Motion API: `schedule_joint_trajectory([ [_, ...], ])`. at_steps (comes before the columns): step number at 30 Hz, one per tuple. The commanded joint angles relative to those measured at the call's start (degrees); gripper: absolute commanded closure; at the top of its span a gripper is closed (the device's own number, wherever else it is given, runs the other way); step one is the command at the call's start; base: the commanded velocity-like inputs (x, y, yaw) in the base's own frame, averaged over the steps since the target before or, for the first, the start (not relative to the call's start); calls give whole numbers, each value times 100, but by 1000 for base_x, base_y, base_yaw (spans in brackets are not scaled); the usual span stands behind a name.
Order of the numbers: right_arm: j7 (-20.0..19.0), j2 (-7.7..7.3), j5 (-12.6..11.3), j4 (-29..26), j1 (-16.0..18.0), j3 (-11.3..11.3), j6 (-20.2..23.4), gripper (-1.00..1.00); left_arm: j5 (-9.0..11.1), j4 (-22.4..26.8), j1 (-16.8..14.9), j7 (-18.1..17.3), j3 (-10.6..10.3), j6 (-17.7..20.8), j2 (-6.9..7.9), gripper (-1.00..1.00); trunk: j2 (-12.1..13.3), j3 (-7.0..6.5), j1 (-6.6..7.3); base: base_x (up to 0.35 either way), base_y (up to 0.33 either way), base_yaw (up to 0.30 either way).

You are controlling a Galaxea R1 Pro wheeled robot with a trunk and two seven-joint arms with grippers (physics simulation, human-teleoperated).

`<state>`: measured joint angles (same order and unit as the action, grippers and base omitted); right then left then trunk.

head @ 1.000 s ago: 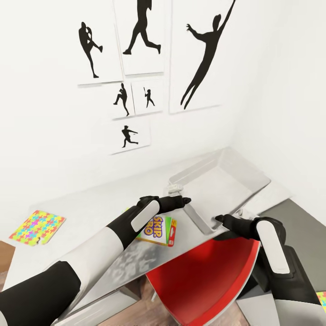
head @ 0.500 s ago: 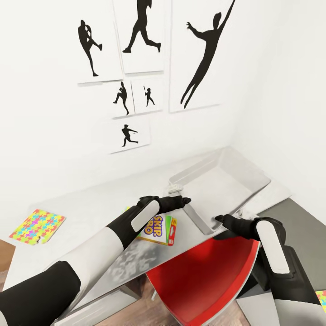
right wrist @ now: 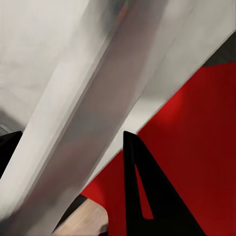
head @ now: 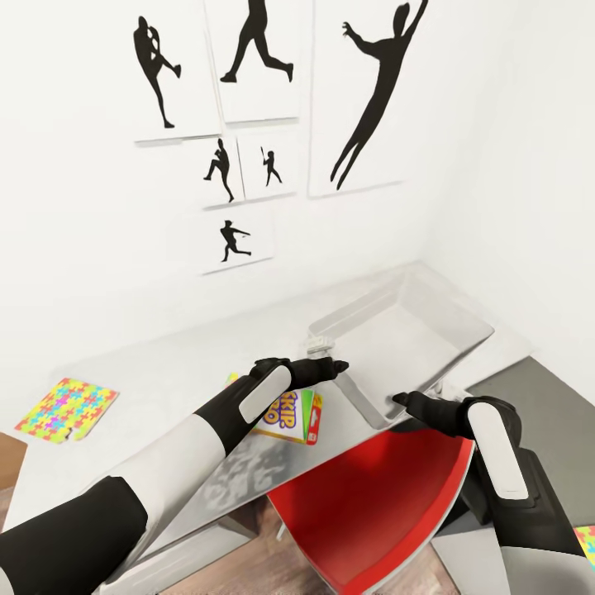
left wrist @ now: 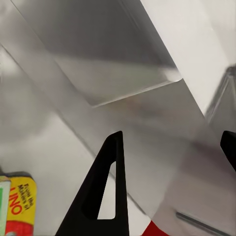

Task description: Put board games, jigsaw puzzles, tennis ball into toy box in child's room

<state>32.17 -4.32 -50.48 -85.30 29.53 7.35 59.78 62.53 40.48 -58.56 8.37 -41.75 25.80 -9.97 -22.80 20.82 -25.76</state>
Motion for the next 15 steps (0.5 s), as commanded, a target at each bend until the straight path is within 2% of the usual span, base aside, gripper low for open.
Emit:
schedule_joint_trajectory([
  [1,52,2,-164,1,1,-84,22,100,31,346,-6,51,-24,-40,-2,100,-12,20,-3,0,0,0],
  [15,52,2,-164,1,2,-84,22,100,31,346,-6,51,-24,-41,-2,100,-12,108,-3,0,0,0],
])
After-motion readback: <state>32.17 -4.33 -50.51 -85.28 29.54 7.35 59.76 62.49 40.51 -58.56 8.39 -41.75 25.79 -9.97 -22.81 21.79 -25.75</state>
